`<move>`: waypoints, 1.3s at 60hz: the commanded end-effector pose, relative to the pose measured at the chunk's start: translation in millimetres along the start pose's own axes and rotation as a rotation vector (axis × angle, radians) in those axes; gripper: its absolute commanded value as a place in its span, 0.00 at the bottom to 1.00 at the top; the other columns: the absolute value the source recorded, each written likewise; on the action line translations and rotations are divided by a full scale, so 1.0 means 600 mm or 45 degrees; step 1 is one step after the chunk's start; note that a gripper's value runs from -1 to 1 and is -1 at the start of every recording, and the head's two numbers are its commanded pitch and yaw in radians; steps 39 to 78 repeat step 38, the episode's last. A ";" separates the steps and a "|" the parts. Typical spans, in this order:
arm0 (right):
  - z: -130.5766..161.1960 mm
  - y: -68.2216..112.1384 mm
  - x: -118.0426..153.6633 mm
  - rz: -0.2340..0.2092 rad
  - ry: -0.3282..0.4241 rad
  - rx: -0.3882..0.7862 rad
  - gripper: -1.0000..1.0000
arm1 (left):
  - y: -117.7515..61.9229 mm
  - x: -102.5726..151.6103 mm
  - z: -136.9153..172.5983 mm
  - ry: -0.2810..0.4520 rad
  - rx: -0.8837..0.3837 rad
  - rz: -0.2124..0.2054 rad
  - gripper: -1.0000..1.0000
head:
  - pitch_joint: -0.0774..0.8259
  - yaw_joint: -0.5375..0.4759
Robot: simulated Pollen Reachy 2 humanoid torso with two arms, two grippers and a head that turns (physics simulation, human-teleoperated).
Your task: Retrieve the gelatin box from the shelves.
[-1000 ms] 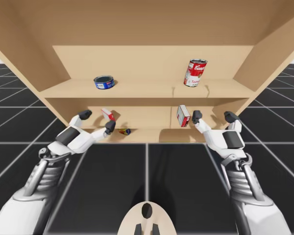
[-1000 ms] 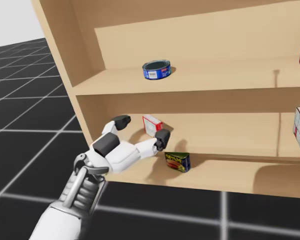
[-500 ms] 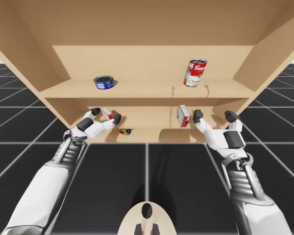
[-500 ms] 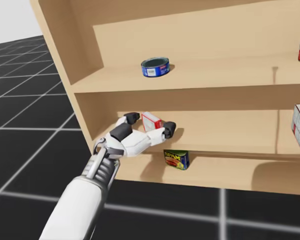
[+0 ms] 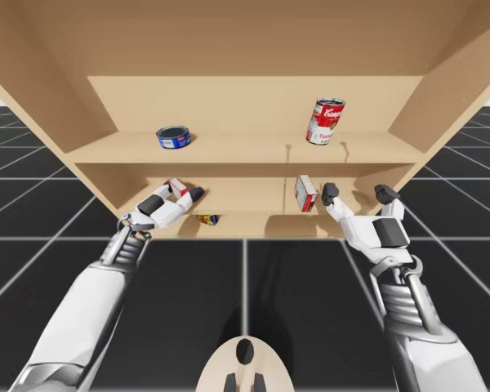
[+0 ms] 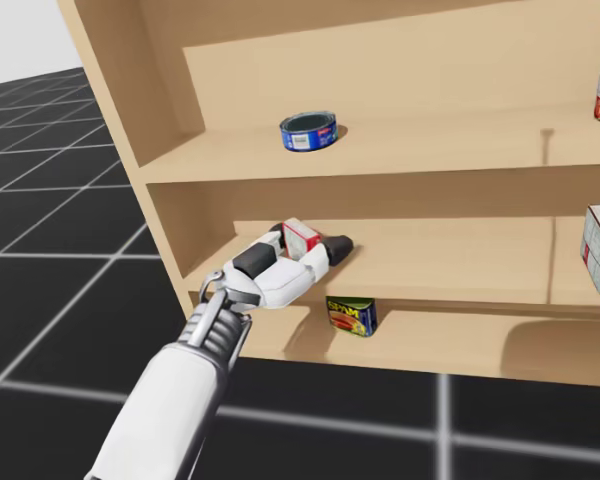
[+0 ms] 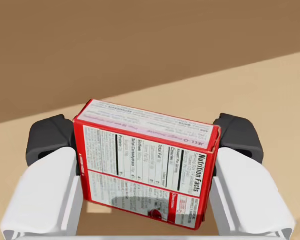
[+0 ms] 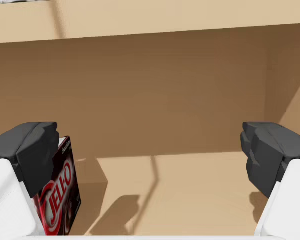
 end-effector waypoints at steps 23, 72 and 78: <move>0.001 0.003 -0.001 -0.011 0.000 -0.004 0.00 | -0.034 0.072 0.072 -0.146 -0.021 -0.137 1.00 | 0.56 0.83; 0.001 0.005 -0.001 -0.006 -0.001 -0.003 0.00 | -0.089 0.081 0.181 -0.068 -0.034 -0.172 1.00 | 0.56 0.82; 0.001 0.005 -0.001 -0.006 -0.001 -0.003 0.00 | -0.089 0.081 0.181 -0.068 -0.034 -0.172 1.00 | 0.56 0.82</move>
